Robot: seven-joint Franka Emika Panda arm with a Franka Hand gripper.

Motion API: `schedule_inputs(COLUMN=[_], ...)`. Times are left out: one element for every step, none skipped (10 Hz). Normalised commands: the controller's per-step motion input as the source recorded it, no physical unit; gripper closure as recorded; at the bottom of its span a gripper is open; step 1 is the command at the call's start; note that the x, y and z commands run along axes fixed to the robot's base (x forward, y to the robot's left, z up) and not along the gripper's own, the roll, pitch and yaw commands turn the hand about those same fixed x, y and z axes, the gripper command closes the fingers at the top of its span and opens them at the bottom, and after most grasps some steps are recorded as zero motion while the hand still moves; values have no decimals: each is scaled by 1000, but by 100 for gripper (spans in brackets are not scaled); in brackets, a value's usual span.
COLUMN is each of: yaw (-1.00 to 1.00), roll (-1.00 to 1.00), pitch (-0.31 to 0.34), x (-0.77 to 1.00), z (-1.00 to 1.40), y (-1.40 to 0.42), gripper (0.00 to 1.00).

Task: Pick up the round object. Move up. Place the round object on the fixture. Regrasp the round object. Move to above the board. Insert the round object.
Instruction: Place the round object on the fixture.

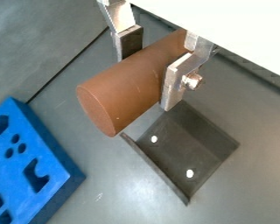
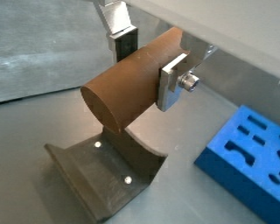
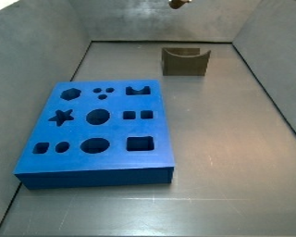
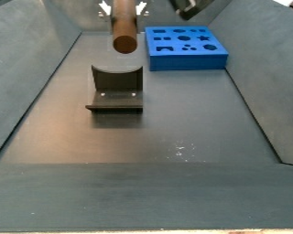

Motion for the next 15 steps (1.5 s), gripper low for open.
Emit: schedule_inputs(yaw=[-102, -107, -112, -114, -124, -129, -132, -134, -140, -148, -158, -169, -192, -217, -191], roll=[-717, -513, -394, -360, -1000, -1000, -1000, -1000, -1000, -1000, -1000, -1000, -1000, -1000, -999], pitch=[193, 167, 150, 147, 64, 49, 62, 84, 100, 109, 119, 125, 137, 137, 142], x=[349, 272, 182, 139, 126, 125, 132, 142, 155, 163, 172, 183, 195, 180, 145], z=[-16, -13, -15, -10, -1000, -1000, -1000, -1000, -1000, -1000, -1000, -1000, -1000, -870, -641], y=[58, 51, 51, 52, 82, 81, 90, 90, 97, 107, 113, 118, 126, 118, 97], gripper=[100, 100, 100, 100, 100, 100, 100, 100, 100, 100, 100, 100, 100, 100, 100])
